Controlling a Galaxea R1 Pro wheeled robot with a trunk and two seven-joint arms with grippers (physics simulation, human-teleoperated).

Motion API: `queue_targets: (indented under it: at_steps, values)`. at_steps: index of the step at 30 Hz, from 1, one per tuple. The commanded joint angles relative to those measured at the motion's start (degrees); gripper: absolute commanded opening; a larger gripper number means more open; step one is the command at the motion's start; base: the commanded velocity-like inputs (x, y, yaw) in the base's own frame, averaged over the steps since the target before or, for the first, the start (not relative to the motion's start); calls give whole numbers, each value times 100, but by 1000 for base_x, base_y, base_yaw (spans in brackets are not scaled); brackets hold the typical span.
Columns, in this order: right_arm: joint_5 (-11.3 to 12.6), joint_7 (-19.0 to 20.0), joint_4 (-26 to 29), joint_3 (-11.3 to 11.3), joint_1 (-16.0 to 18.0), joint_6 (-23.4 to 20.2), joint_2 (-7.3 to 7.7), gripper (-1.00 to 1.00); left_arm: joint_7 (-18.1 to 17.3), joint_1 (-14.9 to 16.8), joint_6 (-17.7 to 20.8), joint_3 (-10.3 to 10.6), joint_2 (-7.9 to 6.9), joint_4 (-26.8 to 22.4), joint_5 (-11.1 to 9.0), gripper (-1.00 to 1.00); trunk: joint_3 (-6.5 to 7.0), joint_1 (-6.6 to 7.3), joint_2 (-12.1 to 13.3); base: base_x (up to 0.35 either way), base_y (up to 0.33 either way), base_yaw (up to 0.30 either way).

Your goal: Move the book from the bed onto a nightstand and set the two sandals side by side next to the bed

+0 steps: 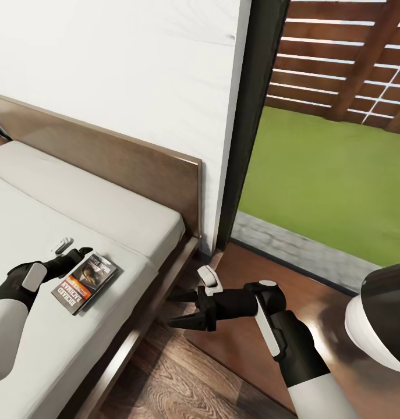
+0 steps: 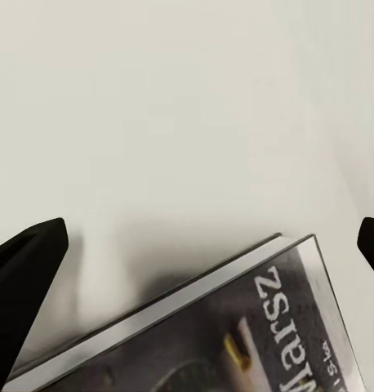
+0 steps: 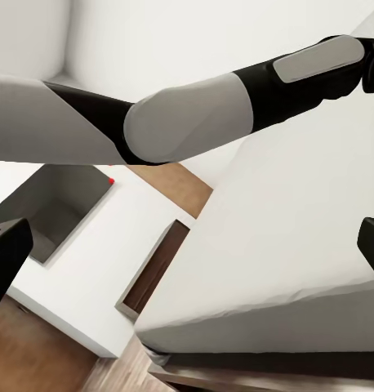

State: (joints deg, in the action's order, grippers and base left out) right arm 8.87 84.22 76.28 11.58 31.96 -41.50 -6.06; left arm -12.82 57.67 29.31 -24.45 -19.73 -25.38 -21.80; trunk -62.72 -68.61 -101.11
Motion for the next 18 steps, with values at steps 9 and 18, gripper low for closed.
queue_targets:
  at_steps: [9,18]
  values:
    - [19,10,-2,2,0,-44,0,100,7,-3,66,-26,4,16,10,100,-4,0,-1,0,0,0]
    - [19,9,0,2,2,-42,0,100,-1,-1,66,-26,4,40,9,100,-4,0,-1,0,0,0]
